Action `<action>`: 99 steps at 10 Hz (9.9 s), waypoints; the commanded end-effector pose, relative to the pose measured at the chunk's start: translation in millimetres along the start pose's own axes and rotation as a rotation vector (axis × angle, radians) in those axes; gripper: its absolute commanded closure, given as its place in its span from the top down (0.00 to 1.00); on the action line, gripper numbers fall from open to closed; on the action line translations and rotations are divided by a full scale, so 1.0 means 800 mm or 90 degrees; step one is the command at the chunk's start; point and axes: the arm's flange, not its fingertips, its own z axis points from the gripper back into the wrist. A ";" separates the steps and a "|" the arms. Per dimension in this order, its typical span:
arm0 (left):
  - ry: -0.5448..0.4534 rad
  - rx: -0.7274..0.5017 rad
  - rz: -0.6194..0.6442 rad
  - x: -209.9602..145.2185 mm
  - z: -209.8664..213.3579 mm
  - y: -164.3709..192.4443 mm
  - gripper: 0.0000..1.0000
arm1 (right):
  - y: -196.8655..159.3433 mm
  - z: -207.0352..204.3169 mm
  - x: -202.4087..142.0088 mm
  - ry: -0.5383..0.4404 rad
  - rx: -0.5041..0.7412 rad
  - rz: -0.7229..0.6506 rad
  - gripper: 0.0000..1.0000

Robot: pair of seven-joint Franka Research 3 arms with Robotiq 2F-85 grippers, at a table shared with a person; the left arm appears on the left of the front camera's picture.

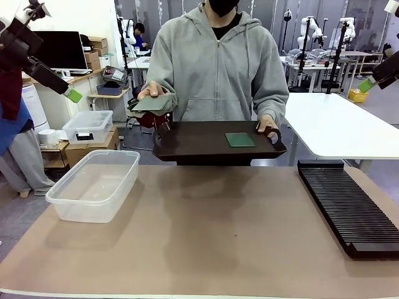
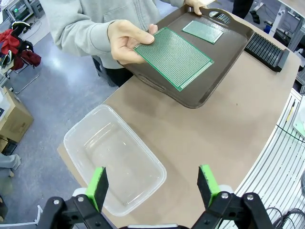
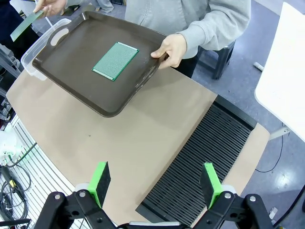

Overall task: Sort PCBs into racks and boxes based on the side picked up.
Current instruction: Pick up the Blank PCB handed by the Human, then if the short side of the Blank PCB is picked up, insert it into the PCB Rack ; if the long side is picked up, place it in the Organizing box.

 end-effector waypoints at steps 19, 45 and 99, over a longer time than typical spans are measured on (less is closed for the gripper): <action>-0.063 -0.368 0.517 -0.004 -0.126 0.105 1.00 | 0.000 0.000 0.000 0.000 0.000 -0.001 1.00; 0.038 -0.742 0.635 0.034 -0.301 0.146 0.00 | 0.000 0.000 0.000 0.000 0.000 -0.001 1.00; 0.371 -0.071 0.567 -0.136 -0.459 0.205 0.02 | 0.000 0.000 0.000 0.000 0.000 -0.001 1.00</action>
